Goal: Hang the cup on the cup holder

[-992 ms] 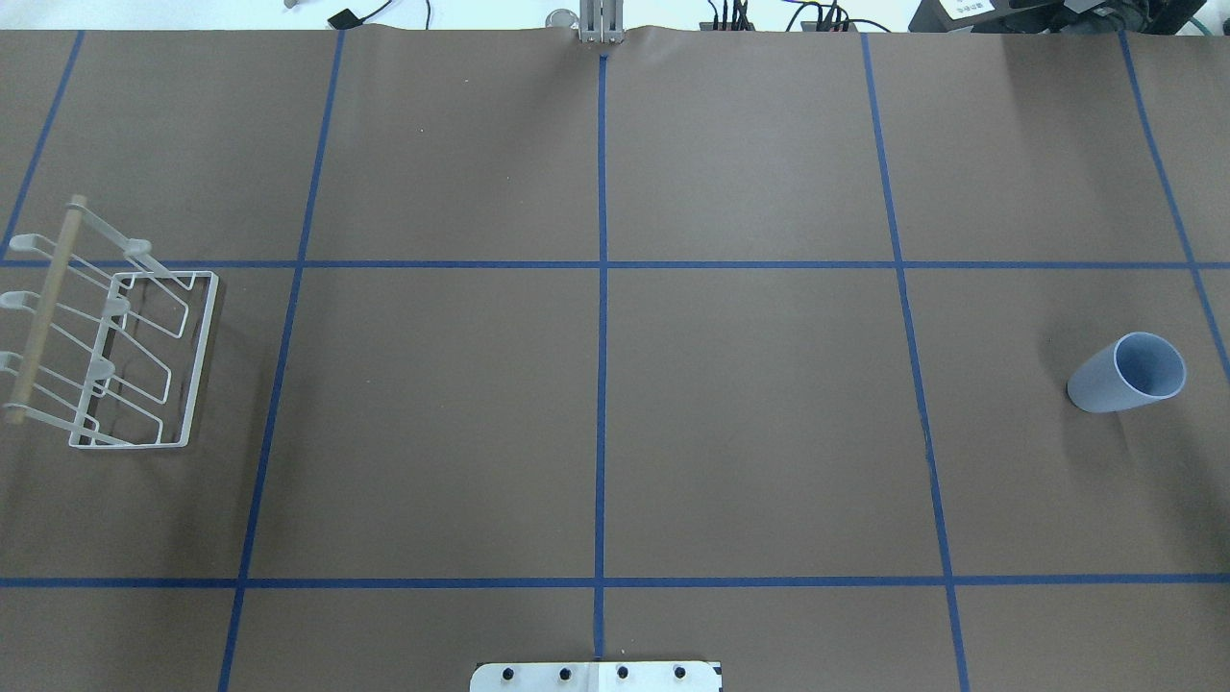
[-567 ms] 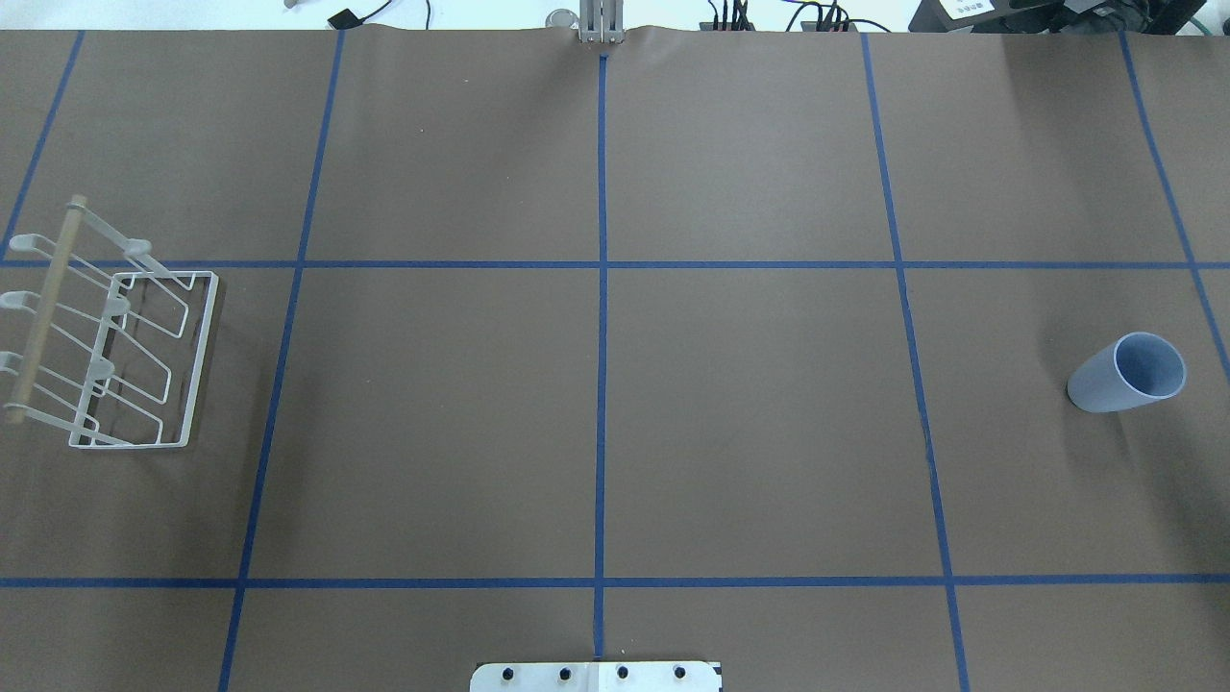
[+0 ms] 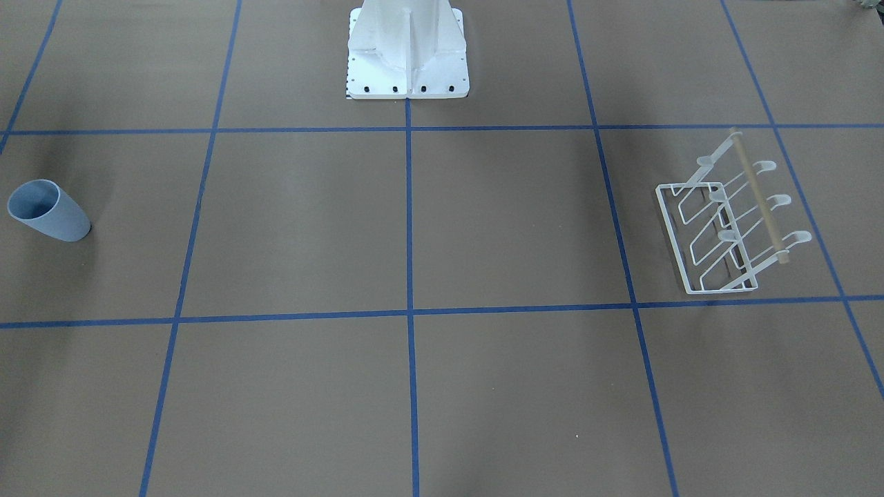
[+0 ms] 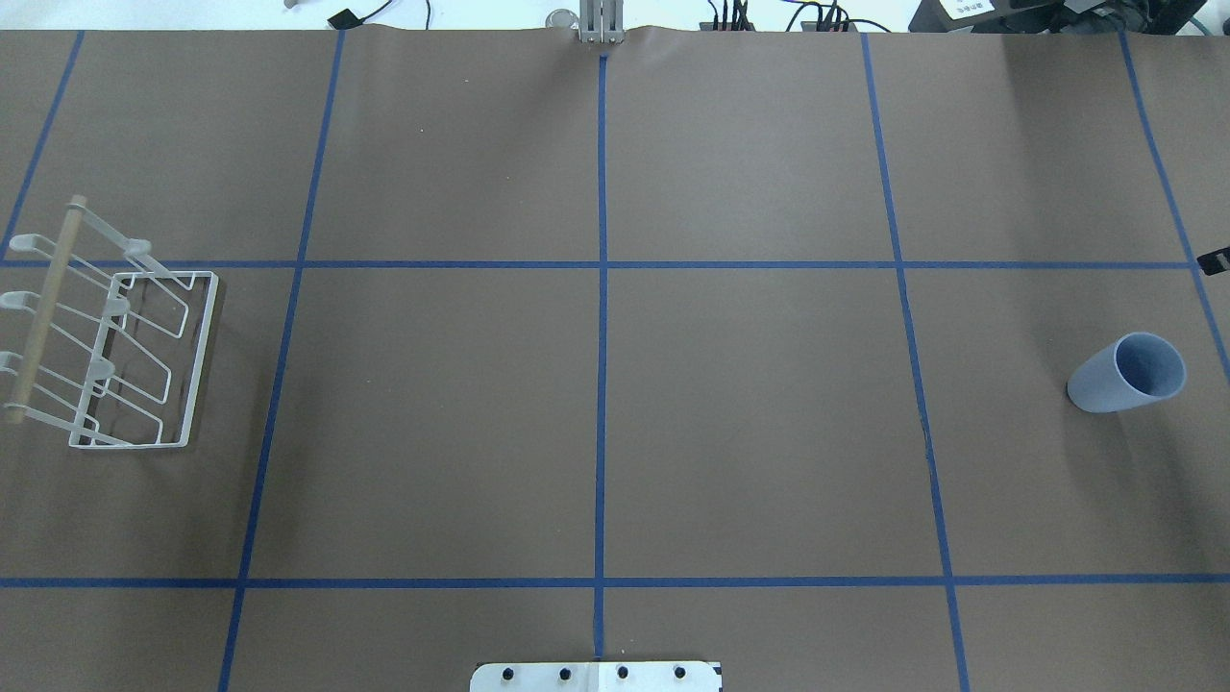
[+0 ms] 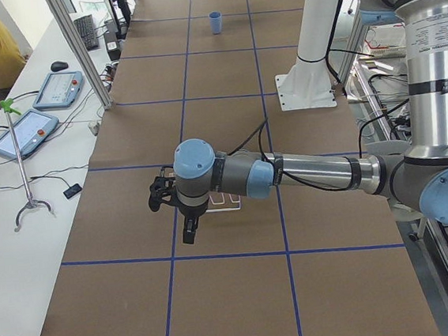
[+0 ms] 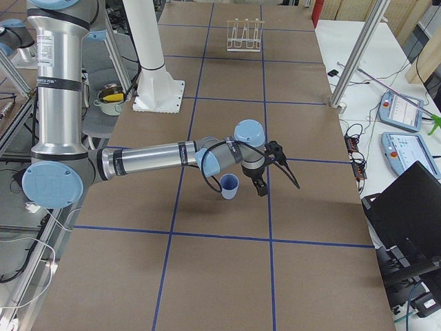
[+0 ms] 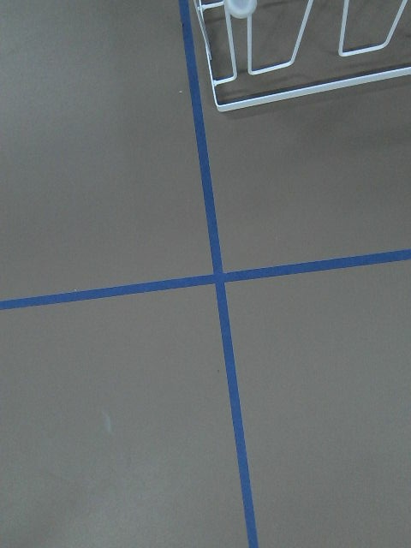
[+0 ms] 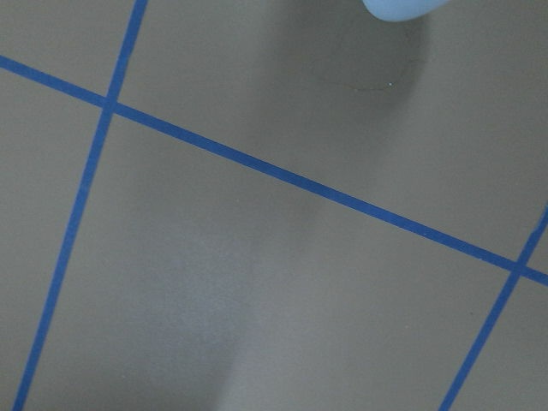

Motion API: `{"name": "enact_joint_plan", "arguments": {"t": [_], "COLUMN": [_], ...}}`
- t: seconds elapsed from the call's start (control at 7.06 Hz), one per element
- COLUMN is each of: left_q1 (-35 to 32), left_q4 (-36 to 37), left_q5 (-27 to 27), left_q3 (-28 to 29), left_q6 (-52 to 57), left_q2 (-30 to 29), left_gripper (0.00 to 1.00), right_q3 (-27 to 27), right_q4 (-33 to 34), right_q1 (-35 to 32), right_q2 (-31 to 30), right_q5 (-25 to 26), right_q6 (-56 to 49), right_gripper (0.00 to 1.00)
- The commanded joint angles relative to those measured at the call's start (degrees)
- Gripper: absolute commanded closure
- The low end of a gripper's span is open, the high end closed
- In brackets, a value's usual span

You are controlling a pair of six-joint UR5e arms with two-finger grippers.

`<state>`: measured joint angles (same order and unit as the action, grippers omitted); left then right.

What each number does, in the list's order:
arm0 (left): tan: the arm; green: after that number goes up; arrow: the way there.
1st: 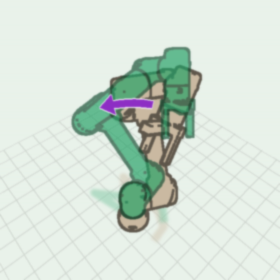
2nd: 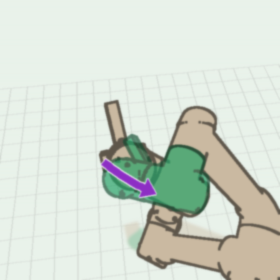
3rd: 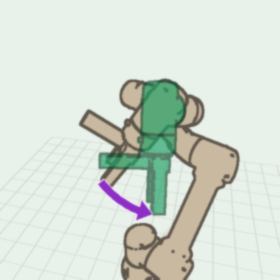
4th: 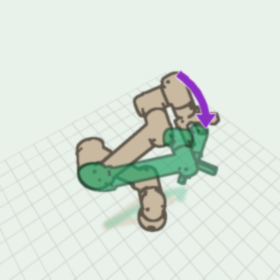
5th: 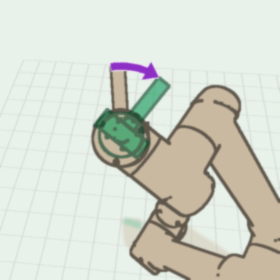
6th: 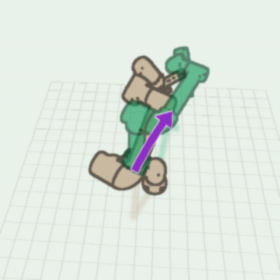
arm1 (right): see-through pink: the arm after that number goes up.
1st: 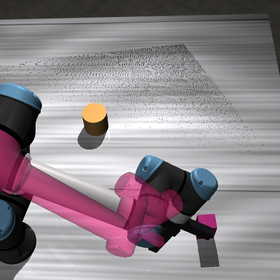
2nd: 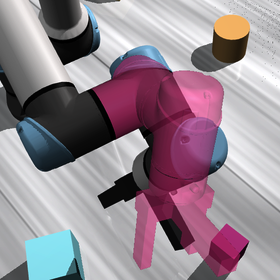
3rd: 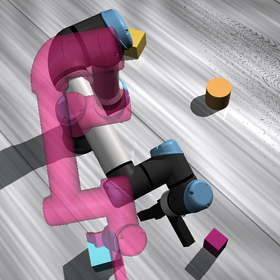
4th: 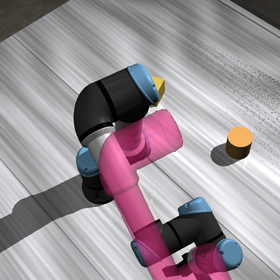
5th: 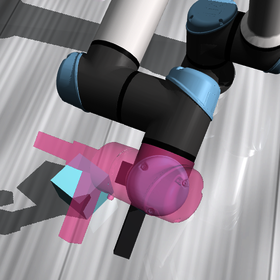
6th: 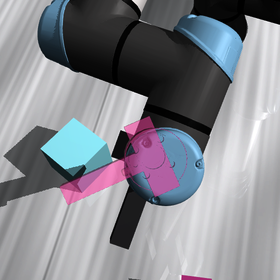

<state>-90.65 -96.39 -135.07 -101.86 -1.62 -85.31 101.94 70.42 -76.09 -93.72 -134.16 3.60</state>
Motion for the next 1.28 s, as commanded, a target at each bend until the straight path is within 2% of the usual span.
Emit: {"name": "enact_joint_plan", "arguments": {"t": [0.0,0.43,0.57,0.71,0.85,0.99,1.13], "left_q1": [0.0,0.0,0.0,0.0,0.0,0.0,0.0], "left_q4": [-3.5,-5.2,-5.2,-5.2,-5.2,-5.2,-5.2], "left_q5": [0.1,0.1,0.0,0.0,0.0,0.0,0.0], "left_q3": [0.1,0.4,0.4,0.4,0.4,0.4,0.4], "left_q6": [0.0,-0.1,-0.1,-0.2,-0.1,-0.2,-0.2], "left_q2": [0.8,1.5,1.5,1.5,1.4,1.5,1.5], "left_gripper": [0.02,0.02,0.02,0.02,0.02,0.02,0.02], "right_q3": [-0.2,-0.6,-0.6,-0.6,-0.8,-0.8,-0.7], "right_q4": [-1.5,-1.5,-1.5,-1.5,-1.5,-1.5,-1.5], "right_q1": [4.2,8.3,10.0,10.5,11.0,11.1,11.1], "right_q2": [-1.9,-3.3,-3.7,-3.8,-3.9,-4.2,-4.2], "right_q5": [1.1,4.5,5.0,5.2,5.3,5.5,5.8], "right_q6": [0.9,0.9,0.7,0.2,0.1,-0.1,-0.3], "right_gripper": [0.00,0.01,0.11,0.41,0.82,1.00,1.00]}}
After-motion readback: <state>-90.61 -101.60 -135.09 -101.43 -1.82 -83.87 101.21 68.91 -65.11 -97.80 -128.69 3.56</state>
